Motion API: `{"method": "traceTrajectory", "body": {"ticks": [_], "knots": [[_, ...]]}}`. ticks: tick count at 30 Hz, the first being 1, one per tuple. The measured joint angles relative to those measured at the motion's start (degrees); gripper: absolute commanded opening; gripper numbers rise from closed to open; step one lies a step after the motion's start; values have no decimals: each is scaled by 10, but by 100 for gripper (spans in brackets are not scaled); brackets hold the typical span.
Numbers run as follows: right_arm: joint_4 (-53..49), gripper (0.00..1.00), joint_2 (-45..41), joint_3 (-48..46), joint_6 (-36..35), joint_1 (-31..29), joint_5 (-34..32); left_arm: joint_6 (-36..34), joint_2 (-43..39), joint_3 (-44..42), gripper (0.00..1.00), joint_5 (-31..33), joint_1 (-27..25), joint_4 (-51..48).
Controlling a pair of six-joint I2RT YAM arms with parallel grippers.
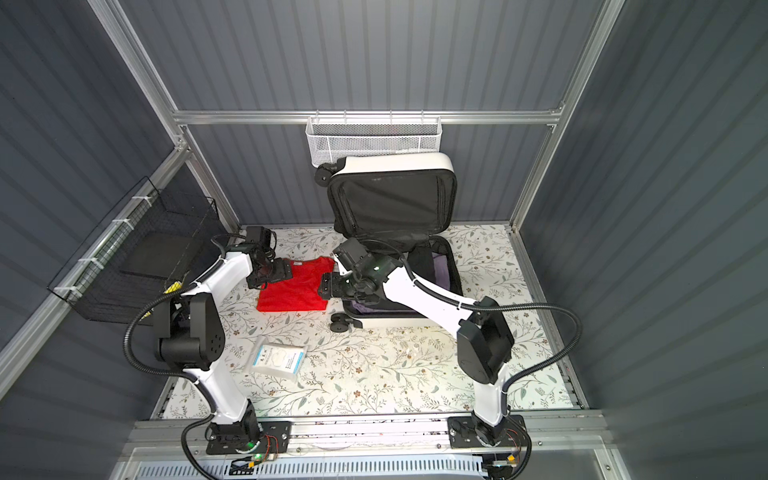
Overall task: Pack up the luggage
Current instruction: 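Grasp the red T-shirt's edge with the left gripper while the right gripper reaches toward it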
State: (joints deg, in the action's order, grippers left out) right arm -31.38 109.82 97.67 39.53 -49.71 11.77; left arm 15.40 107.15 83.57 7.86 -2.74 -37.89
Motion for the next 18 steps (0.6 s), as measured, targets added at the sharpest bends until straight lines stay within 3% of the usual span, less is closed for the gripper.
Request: {"method": "traceTrajectory", "body": {"ticks": [18], "knots": [[-65,77,188,174,-6,-49,-106,-45,86,63,91,51,21,10]]}}
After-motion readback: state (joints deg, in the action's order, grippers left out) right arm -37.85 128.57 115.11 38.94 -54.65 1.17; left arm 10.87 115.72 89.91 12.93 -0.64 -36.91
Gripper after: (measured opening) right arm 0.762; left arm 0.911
